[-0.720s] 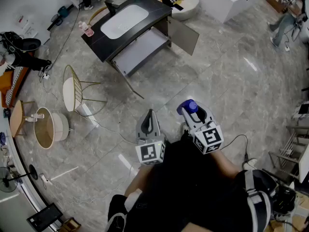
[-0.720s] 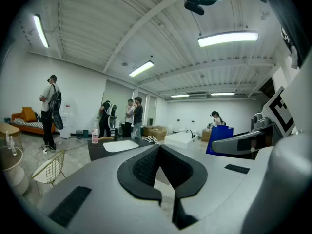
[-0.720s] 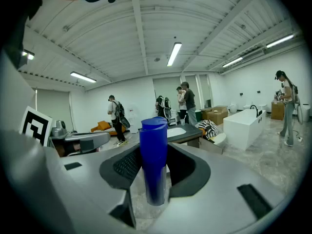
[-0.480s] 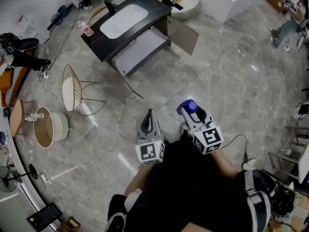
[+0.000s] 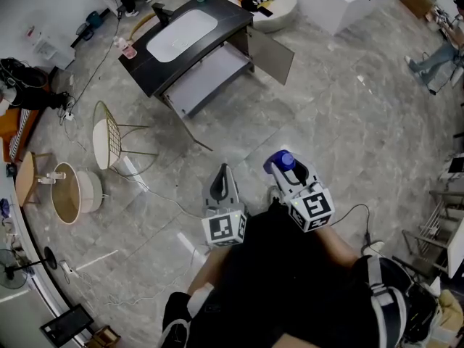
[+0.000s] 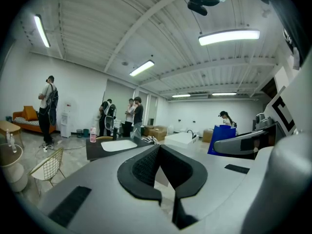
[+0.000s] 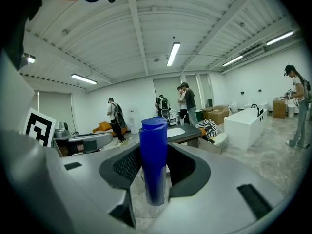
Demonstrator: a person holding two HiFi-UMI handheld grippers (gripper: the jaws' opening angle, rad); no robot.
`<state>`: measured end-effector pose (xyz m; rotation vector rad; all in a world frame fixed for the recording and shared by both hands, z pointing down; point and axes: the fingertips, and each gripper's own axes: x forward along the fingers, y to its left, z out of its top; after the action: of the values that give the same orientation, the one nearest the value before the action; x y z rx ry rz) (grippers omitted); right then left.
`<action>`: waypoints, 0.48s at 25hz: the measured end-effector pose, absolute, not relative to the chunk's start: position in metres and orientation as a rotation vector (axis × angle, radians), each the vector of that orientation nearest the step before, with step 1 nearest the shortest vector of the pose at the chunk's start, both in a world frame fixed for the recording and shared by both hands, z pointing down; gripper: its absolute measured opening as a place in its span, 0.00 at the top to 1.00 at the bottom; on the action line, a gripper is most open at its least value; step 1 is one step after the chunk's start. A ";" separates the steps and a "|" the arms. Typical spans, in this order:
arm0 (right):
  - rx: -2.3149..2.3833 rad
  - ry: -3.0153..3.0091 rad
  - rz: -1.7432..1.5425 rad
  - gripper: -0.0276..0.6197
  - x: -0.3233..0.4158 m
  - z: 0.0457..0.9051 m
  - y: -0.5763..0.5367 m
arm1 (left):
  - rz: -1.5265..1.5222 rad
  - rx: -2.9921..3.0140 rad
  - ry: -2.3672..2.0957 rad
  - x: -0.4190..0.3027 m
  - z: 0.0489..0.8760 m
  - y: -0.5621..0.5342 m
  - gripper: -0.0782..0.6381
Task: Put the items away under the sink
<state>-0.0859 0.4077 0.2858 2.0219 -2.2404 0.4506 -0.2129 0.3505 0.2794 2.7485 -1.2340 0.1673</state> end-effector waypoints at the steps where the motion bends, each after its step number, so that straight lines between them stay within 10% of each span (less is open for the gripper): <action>1: 2.018 -2.245 0.451 0.72 -0.081 0.286 0.408 | 0.166 2.746 -1.239 -0.208 0.279 0.351 0.87; 12: 1.920 -2.316 0.442 0.72 -0.027 0.301 0.402 | 0.160 2.691 -1.343 -0.165 0.287 0.354 0.87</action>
<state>-0.0268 0.4018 0.3010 1.9199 -2.3159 0.4422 -0.1649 0.3535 0.2868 2.6914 -1.3434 0.1604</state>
